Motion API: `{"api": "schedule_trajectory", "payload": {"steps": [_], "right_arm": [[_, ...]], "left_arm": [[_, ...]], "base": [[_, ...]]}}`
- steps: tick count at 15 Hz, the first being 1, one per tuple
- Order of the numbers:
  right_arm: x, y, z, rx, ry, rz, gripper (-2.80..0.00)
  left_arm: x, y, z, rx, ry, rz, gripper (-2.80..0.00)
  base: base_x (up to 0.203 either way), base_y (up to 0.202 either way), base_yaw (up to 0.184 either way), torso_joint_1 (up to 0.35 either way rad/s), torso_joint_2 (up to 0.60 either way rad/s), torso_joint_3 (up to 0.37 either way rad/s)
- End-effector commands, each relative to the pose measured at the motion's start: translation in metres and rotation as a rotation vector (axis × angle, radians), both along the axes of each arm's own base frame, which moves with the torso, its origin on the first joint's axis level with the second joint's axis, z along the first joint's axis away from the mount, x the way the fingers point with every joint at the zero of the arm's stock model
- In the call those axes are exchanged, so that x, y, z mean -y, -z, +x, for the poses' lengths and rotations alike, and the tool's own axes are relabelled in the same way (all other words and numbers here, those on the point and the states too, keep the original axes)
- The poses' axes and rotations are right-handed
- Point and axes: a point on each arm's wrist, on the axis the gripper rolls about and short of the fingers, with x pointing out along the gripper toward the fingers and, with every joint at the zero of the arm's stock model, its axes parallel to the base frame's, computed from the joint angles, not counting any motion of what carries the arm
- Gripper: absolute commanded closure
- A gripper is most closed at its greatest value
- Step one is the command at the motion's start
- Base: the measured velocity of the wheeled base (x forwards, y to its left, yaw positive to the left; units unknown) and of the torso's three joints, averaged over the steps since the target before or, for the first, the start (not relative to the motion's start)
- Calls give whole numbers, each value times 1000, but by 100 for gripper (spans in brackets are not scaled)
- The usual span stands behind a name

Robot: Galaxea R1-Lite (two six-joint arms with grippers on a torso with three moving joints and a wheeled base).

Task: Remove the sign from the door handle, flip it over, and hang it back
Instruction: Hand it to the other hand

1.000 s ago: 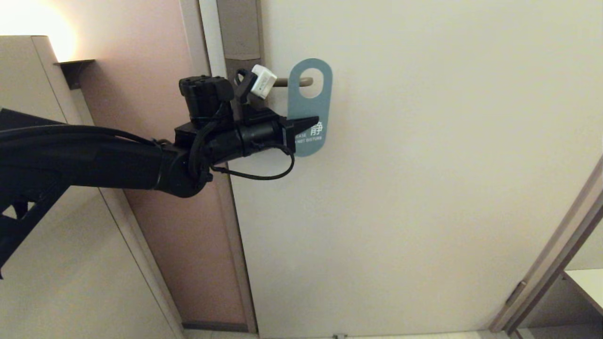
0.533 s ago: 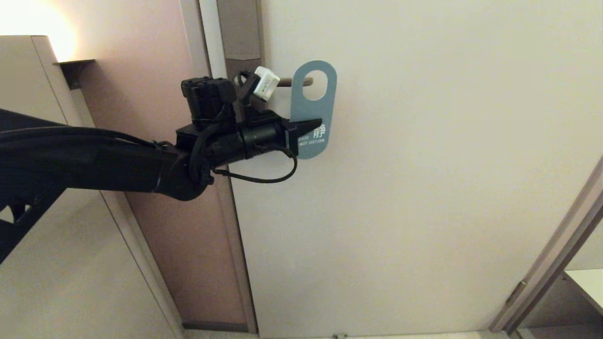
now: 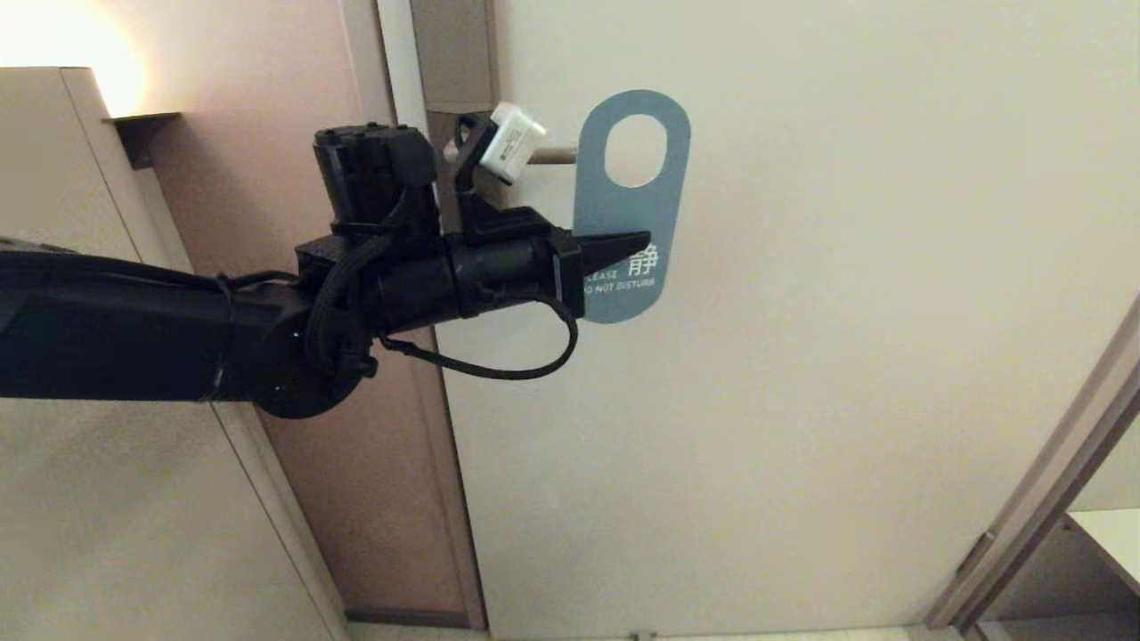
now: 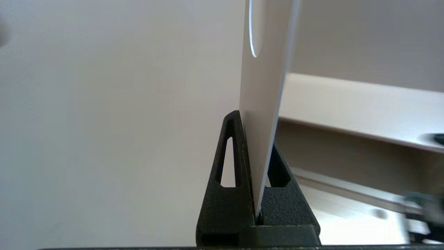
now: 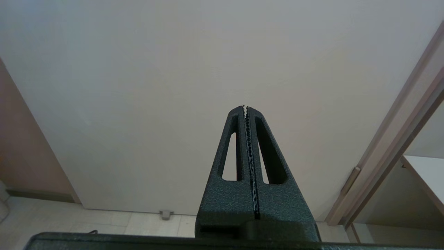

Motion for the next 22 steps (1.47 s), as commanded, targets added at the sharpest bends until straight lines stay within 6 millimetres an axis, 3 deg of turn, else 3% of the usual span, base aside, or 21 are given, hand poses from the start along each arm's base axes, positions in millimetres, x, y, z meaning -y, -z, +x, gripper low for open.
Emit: {"api": "schedule_trajectory", "payload": {"steps": [1,5,9,18,22], "right_arm": [[0,0,0,0,-1,-1,0],[0,0,0,0,-1,0,0],[0,0,0,0,-1,-1,0],[0,0,0,0,-1,-4,0],[0,0,0,0,-7,-11,0]], "left_arm": [[-6,-19,-19,-4,72,-37,0],[-14,-36,-51,-84,298,-68,0],[-10,-33,-65,-130,418,-51,0],[1,14,-60,-221,551,-6,0],[21,33,-53,-250,590,-19,0]], "base": [[0,0,0,0,0,0],[0,0,0,0,0,0],[0,0,0,0,0,0],[0,0,0,0,0,0],[0,0,0,0,0,0]]}}
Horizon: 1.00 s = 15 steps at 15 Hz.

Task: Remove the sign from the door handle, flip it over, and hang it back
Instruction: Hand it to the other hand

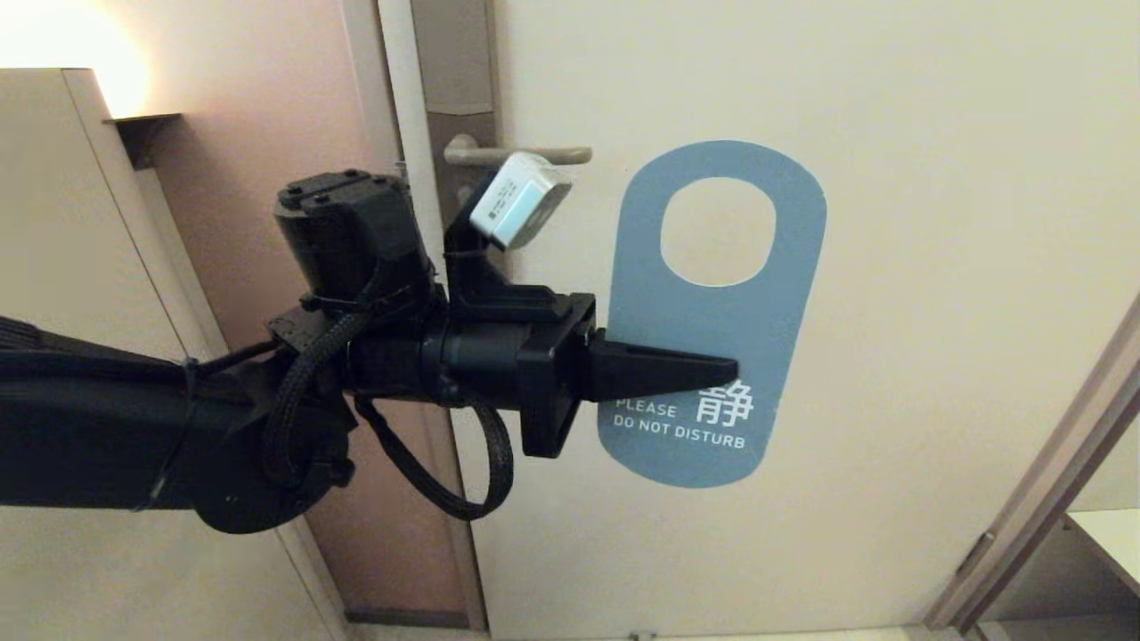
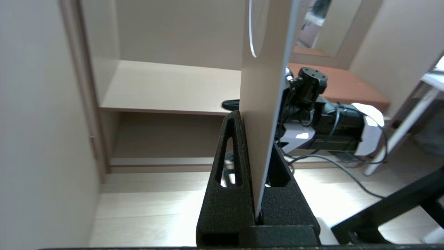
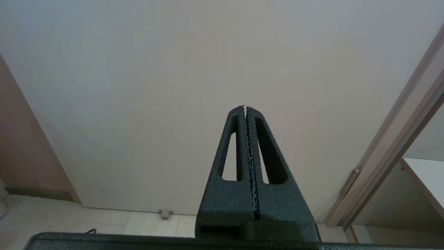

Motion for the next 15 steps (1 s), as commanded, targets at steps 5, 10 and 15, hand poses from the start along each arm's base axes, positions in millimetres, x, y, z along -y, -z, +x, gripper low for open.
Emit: {"api": "schedule_trajectory", "payload": {"steps": [5,10,15], "right_arm": [[0,0,0,0,-1,-5,0],[0,-2,-1,5,-3,-20,0],[-2,-32,-3,-4,-92,-19,0]], "left_arm": [[43,11,15,-54,91,-82,0],[47,11,16,-60,103,-105,0],[51,15,16,-56,112,-107,0]], "base": [[0,0,0,0,0,0],[0,0,0,0,0,0],[0,0,0,0,0,0]]}}
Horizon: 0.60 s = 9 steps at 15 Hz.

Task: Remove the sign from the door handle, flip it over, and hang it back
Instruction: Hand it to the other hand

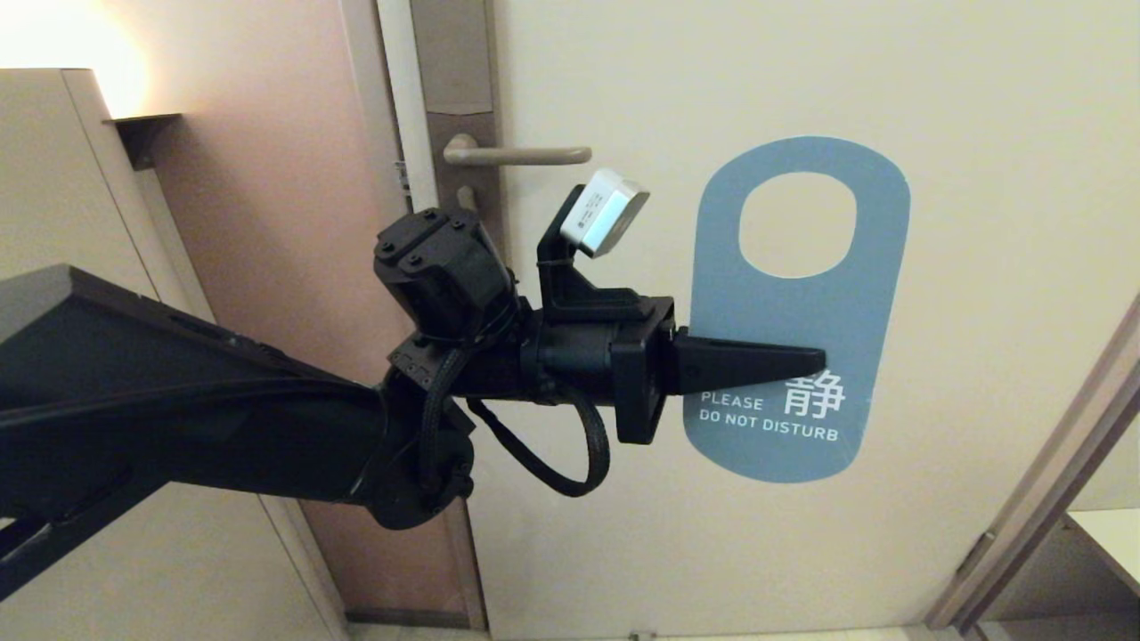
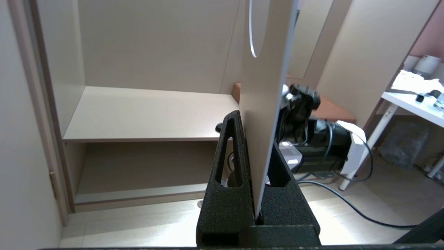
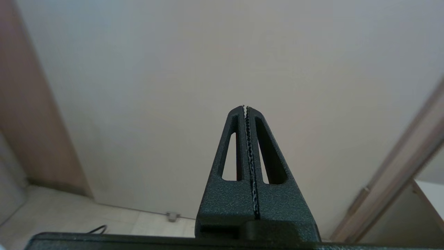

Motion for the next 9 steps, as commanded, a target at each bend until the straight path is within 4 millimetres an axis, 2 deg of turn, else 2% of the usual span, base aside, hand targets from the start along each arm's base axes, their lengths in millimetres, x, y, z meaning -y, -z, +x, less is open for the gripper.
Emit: {"api": "schedule_trajectory", "payload": {"steps": [1,5,9], "right_arm": [[0,-14,6,-46,-13,1,0],[-1,-51,37,-174,-79,20,0],[-7,-93,96,-247,-146,69,0]], "left_arm": [[2,2,0,-2,9,2,0],[3,0,6,-17,9,1,0],[12,-2,25,27,73,0,0]], "base": [[0,0,0,0,0,0],[0,0,0,0,0,0],[0,0,0,0,0,0]]}}
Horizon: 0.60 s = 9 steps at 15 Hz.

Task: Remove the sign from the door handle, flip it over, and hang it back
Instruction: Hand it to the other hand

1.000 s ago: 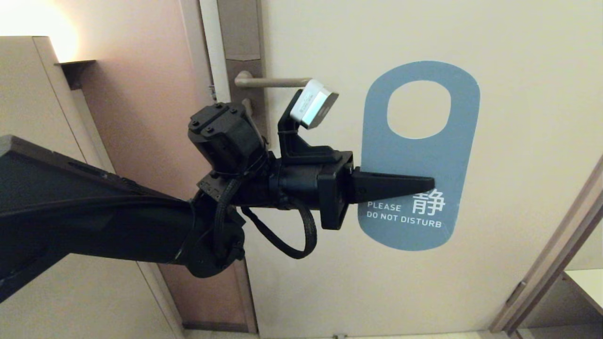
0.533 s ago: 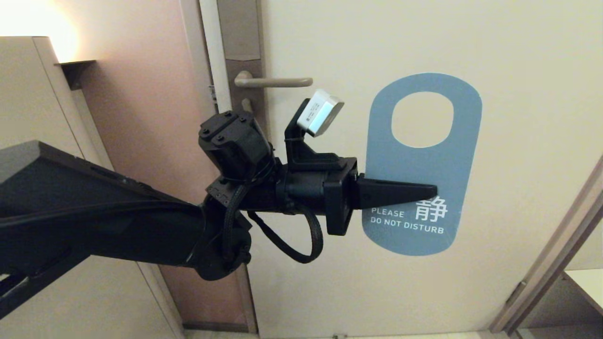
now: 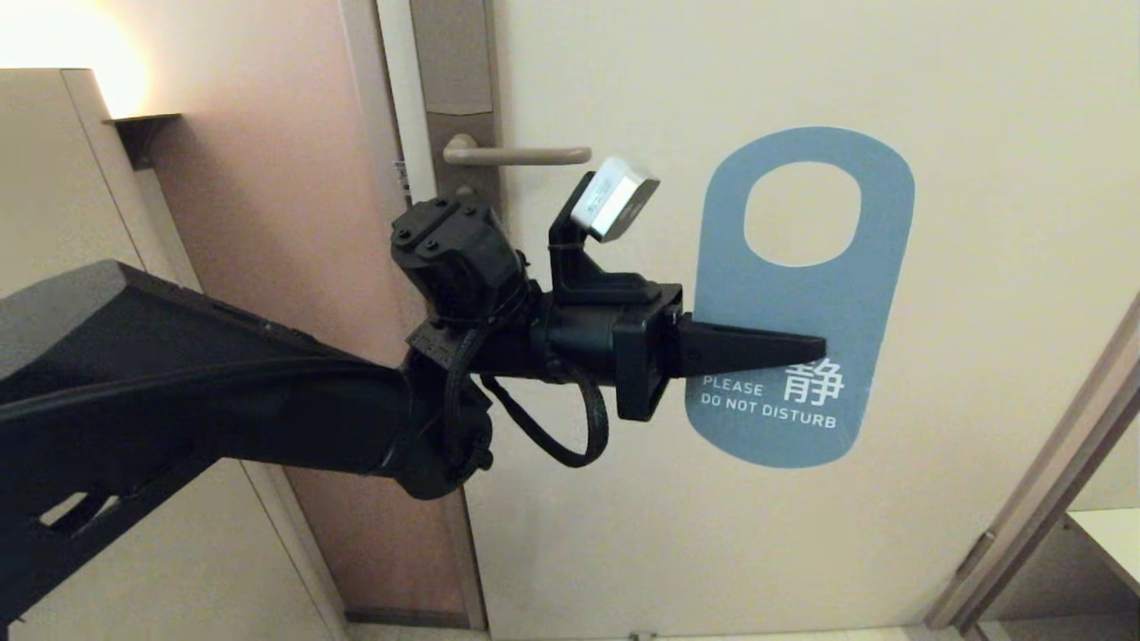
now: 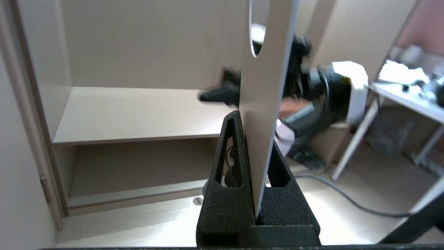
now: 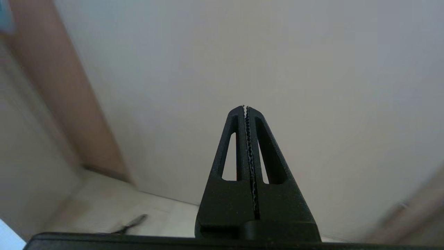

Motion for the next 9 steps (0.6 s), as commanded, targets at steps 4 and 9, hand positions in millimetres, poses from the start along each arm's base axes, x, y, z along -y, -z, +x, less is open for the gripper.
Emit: {"api": "schedule_trajectory", "payload": {"steps": [4,9], "right_arm": [[-12,-31,78,-109,-240,48,0],[-16,-34,87,-130,-389,74,-280]], "left_arm": [[25,-2,21,-5,43,-22,0],[44,7,31,-44,76,-20,0]], "base": [[0,0,0,0,0,0],[0,0,0,0,0,0]]}}
